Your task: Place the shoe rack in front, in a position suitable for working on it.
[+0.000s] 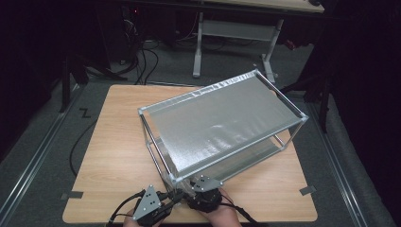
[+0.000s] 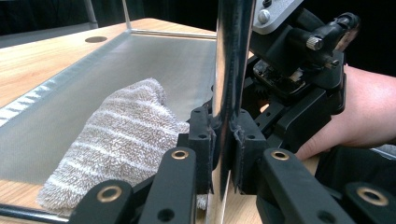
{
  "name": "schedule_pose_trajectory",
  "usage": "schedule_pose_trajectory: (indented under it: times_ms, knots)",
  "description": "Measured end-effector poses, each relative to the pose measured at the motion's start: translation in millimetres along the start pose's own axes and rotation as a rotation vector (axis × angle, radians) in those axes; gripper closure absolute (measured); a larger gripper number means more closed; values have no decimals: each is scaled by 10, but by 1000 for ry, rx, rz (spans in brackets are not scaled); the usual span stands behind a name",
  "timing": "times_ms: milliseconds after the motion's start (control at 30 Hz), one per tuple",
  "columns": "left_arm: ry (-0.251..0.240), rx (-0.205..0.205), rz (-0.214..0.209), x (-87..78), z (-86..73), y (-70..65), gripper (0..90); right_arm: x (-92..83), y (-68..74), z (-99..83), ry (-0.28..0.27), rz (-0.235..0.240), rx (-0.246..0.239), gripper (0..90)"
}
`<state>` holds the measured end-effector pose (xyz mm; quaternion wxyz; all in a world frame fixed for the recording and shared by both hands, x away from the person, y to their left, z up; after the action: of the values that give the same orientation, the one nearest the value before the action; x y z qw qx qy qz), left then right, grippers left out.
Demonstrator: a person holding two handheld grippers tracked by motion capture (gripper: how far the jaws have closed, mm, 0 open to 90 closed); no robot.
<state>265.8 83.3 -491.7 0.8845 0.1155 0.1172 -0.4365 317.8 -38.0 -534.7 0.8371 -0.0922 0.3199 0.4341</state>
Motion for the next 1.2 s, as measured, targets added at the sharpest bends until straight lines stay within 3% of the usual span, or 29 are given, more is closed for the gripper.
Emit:
schedule_pose_trajectory:
  times_ms: [433,667,967,1200]
  knots:
    - [5,-2,-1,-25,-5,13,802,14,-21,-14,-1,-7,-5,563]
    - [7,-11,20,-41,-13,21,803,5,-75,-10,5,-41,-12,561]
    - [16,-8,23,-89,-26,43,803,-42,-268,-21,6,-100,2,561]
    - [22,-18,48,-146,-45,69,803,-127,-543,-45,7,-157,28,560]
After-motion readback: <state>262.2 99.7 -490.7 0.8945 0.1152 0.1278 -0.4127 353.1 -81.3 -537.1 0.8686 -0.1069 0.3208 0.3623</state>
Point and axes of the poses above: each handheld gripper's, and its own axes: x roughly forward along the jaws, z roughly out of its top, y roughly to its left, the point moved 6 cm from there along x, roughly forward along the jaws, and after that the axes turned 8 degrees about x, right-handed, at the moved point
